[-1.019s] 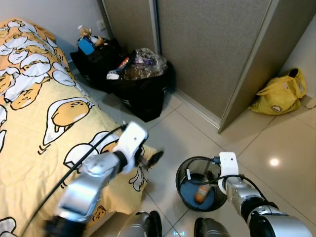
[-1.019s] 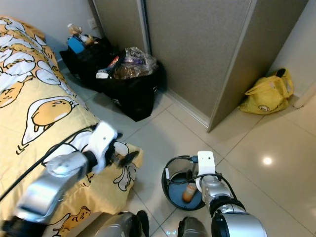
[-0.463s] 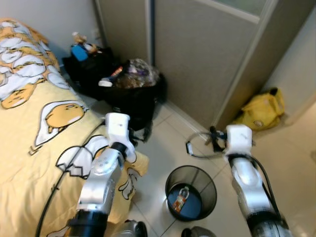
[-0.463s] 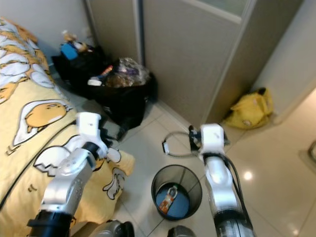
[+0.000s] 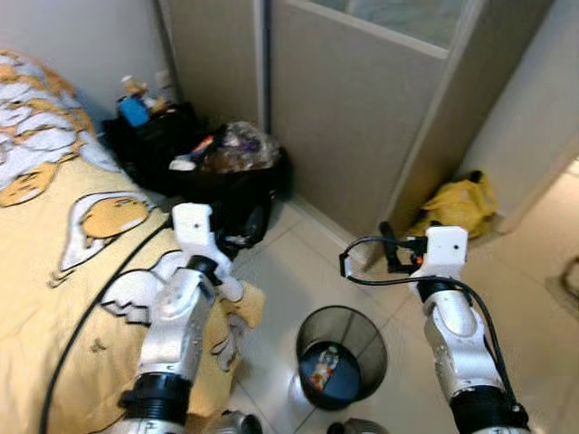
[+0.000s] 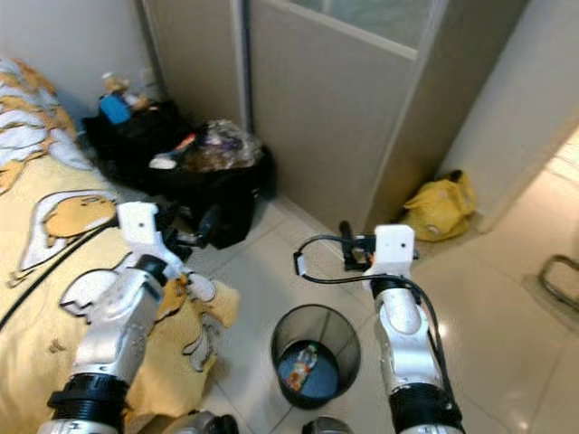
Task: Clean up the room
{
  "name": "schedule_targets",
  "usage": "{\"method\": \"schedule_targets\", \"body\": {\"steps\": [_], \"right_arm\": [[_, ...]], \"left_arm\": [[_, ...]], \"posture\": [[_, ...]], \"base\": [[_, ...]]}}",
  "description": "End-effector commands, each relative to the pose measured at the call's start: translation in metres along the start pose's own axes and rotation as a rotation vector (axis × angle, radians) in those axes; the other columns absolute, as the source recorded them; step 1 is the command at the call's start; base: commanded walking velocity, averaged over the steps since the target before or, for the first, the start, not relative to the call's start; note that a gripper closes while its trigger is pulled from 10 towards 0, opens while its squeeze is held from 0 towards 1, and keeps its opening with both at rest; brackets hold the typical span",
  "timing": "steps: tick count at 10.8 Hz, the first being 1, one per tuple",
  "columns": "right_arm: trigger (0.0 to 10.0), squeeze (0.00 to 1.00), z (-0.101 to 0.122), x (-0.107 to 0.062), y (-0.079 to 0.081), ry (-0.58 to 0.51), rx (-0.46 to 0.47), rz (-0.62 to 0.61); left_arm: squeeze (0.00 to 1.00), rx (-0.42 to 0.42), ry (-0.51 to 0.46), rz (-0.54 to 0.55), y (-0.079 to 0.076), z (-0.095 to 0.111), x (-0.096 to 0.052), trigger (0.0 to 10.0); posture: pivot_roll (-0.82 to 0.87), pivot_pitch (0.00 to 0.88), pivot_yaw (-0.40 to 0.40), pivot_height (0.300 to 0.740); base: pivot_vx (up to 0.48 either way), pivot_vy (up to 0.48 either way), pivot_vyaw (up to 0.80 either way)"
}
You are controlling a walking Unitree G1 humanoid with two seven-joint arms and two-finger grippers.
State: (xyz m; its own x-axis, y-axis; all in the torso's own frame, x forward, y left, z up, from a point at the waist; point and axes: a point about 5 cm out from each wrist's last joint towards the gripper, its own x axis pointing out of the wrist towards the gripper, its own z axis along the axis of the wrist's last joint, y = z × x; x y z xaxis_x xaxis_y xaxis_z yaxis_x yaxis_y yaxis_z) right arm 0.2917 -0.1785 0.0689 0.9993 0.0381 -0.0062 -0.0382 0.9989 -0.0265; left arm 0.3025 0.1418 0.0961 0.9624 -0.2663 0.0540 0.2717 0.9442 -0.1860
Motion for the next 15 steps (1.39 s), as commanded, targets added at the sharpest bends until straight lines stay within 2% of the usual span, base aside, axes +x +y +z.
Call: {"method": "schedule_targets", "body": {"steps": [1,3,5,7,9,13,14,15], "right_arm": [[10.0,0.00,0.000,-0.002,-0.003,0.008,0.015,0.000],[10.0,0.00,-0.006,-0.005,0.003,0.041,0.021,0.034],[10.0,0.00,-0.015,-0.004,0.002,0.096,0.057,0.033],[10.0,0.00,-0.015,-0.002,0.001,0.105,0.045,0.054],[10.0,0.00,-0.014,0.000,0.003,0.107,0.057,0.075],[10.0,0.00,-0.026,-0.006,0.009,0.158,0.104,0.109],[10.0,0.00,-0.027,-0.006,0.008,0.162,0.102,0.113],[10.0,0.00,-0.026,-0.008,0.005,0.146,0.076,0.118]], "left_arm": [[0.00,0.004,0.009,-0.007,-0.002,-0.005,0.000,10.0],[0.00,0.005,0.020,0.036,0.001,-0.008,-0.001,10.0],[0.00,0.030,0.009,0.049,0.002,-0.007,0.000,10.0],[0.00,0.049,0.018,0.061,0.001,-0.010,0.001,10.0],[0.00,0.066,0.027,0.070,0.001,-0.012,-0.001,10.0],[0.00,0.082,0.057,0.113,0.008,-0.016,-0.010,10.0],[0.00,0.088,0.070,0.153,0.010,-0.019,-0.013,10.0],[0.00,0.028,0.112,0.248,0.012,-0.030,-0.026,10.0]], "posture": [[-0.14,0.000,0.023,0.740],[-0.14,0.000,0.029,0.740],[-0.13,0.000,0.027,0.740],[-0.13,0.000,0.021,0.740],[-0.12,0.000,0.020,0.740],[-0.09,0.000,0.016,0.740],[-0.09,0.000,0.026,0.740],[-0.10,0.000,0.041,0.740]], "base": [[0.000,-0.244,0.00],[0.000,0.000,0.00],[0.000,0.426,0.62],[0.000,0.424,0.55],[0.000,0.000,0.50],[0.000,0.455,0.46],[0.000,0.458,0.44],[0.000,0.450,0.43]]}}
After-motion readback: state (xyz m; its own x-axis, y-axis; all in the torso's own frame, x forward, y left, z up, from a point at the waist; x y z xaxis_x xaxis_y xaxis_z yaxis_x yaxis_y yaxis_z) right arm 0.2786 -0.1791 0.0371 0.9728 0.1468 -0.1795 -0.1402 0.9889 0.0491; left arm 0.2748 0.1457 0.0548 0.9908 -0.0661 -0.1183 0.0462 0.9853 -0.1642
